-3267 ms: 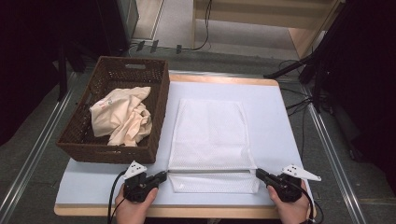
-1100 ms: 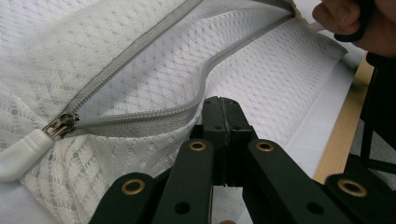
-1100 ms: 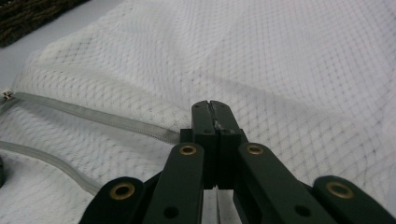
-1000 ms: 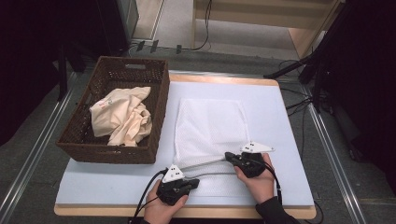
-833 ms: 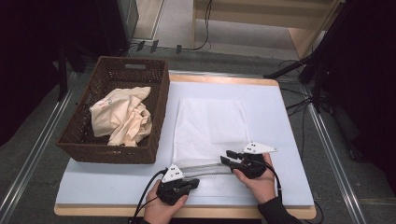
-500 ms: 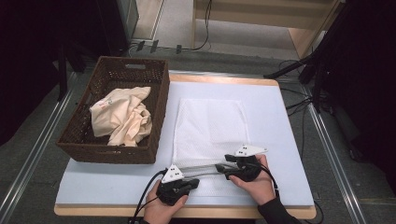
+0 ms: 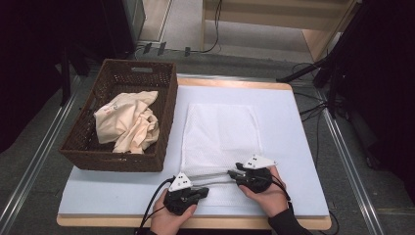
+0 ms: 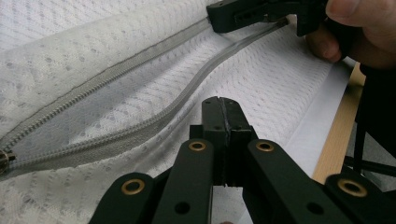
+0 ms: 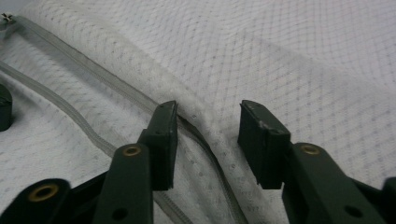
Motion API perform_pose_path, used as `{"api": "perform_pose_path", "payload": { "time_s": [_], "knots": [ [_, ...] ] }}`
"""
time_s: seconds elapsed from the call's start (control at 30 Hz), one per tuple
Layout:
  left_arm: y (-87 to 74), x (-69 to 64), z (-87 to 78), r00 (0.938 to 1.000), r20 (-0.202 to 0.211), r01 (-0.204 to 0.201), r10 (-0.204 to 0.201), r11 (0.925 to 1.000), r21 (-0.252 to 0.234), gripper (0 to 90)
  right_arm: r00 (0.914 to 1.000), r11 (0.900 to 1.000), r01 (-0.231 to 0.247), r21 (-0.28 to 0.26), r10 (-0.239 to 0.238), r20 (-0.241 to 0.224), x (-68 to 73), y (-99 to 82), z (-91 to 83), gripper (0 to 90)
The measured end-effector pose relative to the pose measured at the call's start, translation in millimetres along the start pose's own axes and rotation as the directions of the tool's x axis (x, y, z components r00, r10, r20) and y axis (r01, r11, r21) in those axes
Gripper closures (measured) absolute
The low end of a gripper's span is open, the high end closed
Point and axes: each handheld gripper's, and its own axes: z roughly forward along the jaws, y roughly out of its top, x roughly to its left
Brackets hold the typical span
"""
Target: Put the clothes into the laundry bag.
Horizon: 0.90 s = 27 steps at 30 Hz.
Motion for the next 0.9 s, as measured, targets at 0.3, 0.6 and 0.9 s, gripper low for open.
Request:
{"api": "perform_pose_path", "payload": {
  "time_s": [0.3,0.6,0.9],
  "knots": [
    [0.5,1.2,0.1,0.9999,0.011,0.007,-0.007,1.0,0.003,90.0,0.9985,0.9971,-0.044,-0.062,0.046,0.03,-1.1,3.2,-9.9,88.1],
    [0.8,2.3,0.3,0.9998,0.017,0.011,-0.011,0.9999,0.004,90.0,0.9957,0.9884,-0.092,-0.121,0.092,-0.003,-1.0,10.5,-22.1,89.6],
    [0.3,1.5,0.3,0.9999,0.012,0.01,-0.01,1.0,0.0,90.0,0.9944,0.9762,-0.104,-0.19,0.1,-0.034,-0.1,24.1,-36.6,89.7]
  ]
}}
